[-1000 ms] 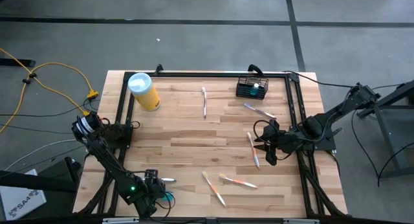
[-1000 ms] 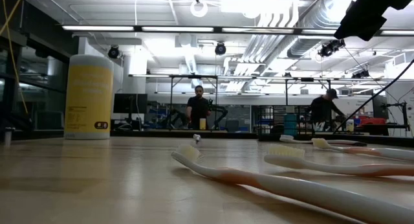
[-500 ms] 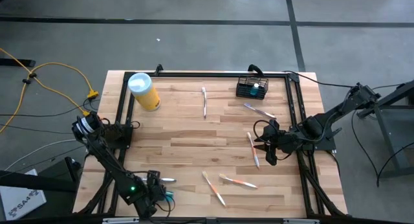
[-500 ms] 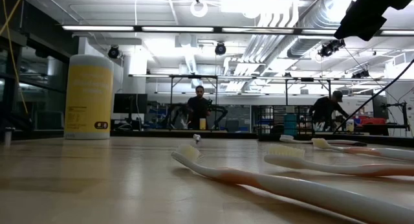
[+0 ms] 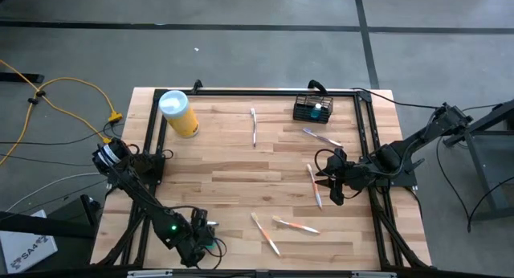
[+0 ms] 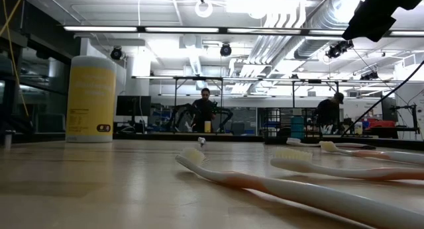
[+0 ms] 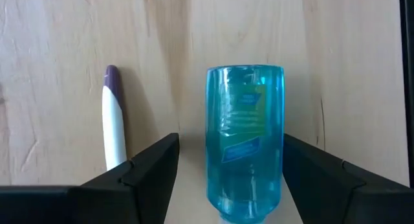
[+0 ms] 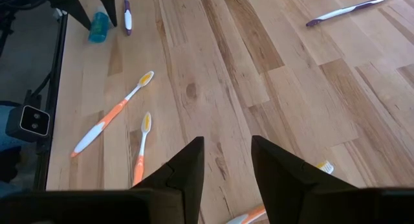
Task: Pick & Place toothbrushing station
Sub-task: Put the blue mouthwash into the black wire organizer
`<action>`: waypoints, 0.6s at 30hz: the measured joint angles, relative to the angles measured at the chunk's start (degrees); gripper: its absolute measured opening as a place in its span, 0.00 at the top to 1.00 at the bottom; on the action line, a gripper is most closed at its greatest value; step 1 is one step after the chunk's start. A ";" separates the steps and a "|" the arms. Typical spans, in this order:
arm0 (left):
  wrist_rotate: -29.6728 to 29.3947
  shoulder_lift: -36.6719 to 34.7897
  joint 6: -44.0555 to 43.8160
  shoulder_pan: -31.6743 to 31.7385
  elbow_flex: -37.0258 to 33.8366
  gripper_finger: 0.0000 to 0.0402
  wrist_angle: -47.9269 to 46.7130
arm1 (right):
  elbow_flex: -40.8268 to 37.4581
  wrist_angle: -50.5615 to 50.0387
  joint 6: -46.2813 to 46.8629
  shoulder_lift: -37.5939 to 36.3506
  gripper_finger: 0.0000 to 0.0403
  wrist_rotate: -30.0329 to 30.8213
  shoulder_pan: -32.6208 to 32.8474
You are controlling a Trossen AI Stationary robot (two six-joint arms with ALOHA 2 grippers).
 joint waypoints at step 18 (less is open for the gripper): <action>1.77 0.74 -1.18 0.19 0.31 0.36 -0.94 | 0.00 0.00 -0.02 0.00 0.70 0.00 0.00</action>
